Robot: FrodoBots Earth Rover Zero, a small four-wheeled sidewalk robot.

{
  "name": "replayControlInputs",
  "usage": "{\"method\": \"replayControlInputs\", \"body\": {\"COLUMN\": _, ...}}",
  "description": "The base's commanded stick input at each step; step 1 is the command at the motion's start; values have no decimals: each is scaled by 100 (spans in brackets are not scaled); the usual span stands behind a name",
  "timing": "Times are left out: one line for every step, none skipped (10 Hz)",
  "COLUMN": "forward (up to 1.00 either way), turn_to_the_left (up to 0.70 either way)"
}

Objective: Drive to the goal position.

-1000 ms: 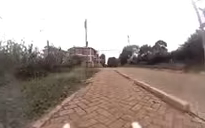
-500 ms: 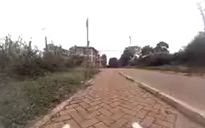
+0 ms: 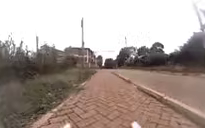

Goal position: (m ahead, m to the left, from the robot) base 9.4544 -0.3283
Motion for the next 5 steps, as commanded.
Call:
{"method": "replayControlInputs", "body": {"forward": 70, "turn_to_the_left": 3}}
{"method": "replayControlInputs", "body": {"forward": 70, "turn_to_the_left": 3}}
{"method": "replayControlInputs", "body": {"forward": 70, "turn_to_the_left": 3}}
{"method": "replayControlInputs", "body": {"forward": 70, "turn_to_the_left": 3}}
{"method": "replayControlInputs", "body": {"forward": 70, "turn_to_the_left": 6}}
